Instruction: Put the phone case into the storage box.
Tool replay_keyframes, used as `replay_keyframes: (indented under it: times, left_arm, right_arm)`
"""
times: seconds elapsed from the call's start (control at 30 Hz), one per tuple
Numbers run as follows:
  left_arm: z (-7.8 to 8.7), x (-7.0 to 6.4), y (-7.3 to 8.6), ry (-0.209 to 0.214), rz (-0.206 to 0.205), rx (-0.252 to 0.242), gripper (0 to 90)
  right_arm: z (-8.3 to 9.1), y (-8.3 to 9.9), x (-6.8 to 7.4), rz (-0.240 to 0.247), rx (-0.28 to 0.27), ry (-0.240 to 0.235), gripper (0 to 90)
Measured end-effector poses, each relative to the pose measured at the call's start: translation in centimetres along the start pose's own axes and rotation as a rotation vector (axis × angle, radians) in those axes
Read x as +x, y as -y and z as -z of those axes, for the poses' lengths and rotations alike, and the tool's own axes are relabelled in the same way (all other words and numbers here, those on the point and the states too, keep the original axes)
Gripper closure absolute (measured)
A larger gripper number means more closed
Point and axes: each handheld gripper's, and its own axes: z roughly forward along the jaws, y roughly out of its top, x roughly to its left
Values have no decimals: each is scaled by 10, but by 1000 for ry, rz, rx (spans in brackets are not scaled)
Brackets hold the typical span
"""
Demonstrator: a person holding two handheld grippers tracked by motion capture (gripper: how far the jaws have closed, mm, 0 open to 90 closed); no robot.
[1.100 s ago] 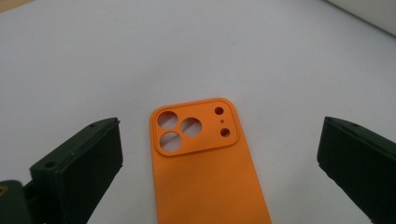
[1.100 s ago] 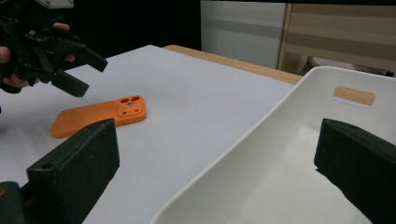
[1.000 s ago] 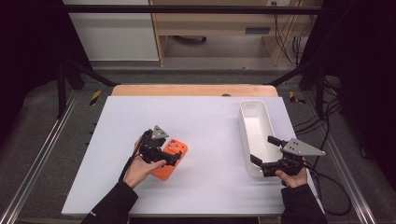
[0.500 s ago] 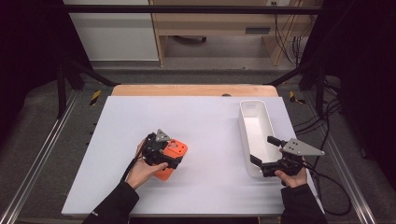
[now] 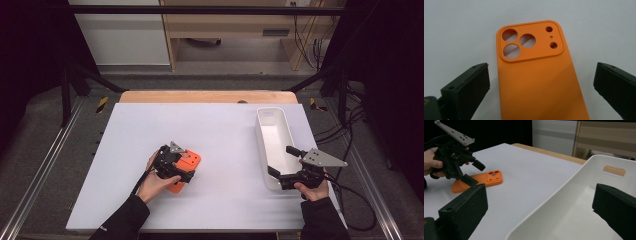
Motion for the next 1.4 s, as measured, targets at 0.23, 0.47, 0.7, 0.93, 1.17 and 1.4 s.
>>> replay_keyframes:
  times: [0.23,0.47,0.7,0.93,1.17,1.4]
  left_arm:
    - [-3,-1,2,-16,-1,22,6]
    - [-5,0,4,-18,16,38,26]
    - [-5,1,5,-19,33,48,50]
    - [-6,-1,5,-33,36,53,84]
    - [-5,-4,5,-45,36,58,125]
    - [-6,-5,4,-52,43,70,131]
  right_arm:
    - [0,0,0,0,1,-1,4]
    - [0,0,0,2,2,-2,4]
    - [0,0,0,0,1,-1,4]
    - [0,0,0,1,1,-3,4]
    - [0,0,0,0,2,-2,4]
    - [-1,0,0,0,3,-2,4]
